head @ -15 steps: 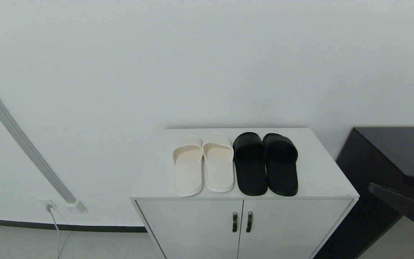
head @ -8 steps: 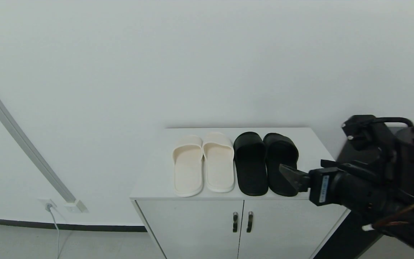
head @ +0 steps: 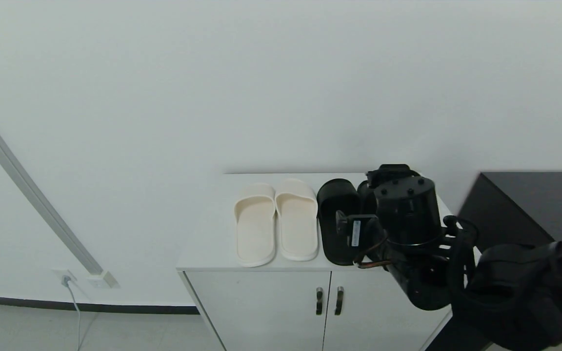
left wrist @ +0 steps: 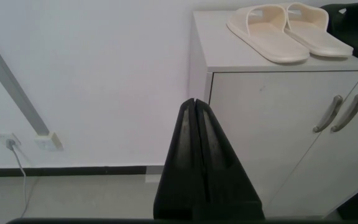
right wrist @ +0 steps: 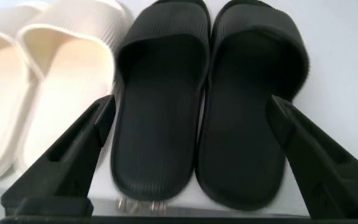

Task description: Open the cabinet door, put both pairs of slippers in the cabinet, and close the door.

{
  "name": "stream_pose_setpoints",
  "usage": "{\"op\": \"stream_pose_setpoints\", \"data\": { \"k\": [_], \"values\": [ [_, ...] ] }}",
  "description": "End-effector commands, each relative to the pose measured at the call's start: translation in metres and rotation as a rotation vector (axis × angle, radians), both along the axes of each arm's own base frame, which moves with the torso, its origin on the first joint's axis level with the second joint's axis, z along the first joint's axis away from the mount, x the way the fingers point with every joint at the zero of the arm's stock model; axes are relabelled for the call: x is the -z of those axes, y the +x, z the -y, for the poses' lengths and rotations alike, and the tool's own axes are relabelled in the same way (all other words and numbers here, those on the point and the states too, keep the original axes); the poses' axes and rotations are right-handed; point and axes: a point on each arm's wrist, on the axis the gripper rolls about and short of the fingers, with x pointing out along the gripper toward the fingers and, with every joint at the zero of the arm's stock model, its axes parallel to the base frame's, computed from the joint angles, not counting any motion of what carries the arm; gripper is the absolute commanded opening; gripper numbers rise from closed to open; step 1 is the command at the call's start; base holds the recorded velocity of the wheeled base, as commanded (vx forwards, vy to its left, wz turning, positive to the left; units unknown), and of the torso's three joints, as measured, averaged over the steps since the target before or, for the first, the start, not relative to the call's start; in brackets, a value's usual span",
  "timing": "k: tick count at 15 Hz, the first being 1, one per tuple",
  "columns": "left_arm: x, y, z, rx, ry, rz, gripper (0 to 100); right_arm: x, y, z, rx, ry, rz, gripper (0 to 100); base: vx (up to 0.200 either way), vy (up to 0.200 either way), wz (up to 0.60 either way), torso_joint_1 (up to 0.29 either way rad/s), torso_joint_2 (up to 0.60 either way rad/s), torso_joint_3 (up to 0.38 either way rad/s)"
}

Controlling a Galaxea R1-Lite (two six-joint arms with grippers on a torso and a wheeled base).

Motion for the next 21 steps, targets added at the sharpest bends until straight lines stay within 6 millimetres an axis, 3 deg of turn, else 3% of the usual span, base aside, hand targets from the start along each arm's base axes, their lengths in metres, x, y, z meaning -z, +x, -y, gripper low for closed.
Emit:
{"op": "stream_pose_setpoints", "data": {
  "k": [1,11,21],
  "values": [
    [0.000,0.000,0.000,-0.001,0.000,-0.002,0,0.020,0.028,-0.008,0.053,-0.025,-0.017,100,0.000,0.000,0.00,0.000,0.00,0.000],
    [0.000,0.000,0.000,-0.001,-0.002,-0.002,0,0.032,0.091,-0.008,0.151,-0.036,0.015,100,0.000,0.000,0.00,0.000,0.00,0.000],
    [0.000,0.000,0.000,-0.001,-0.002,-0.002,0,0.039,0.116,-0.013,0.175,-0.037,0.037,100,0.000,0.000,0.00,0.000,0.00,0.000]
  ]
}}
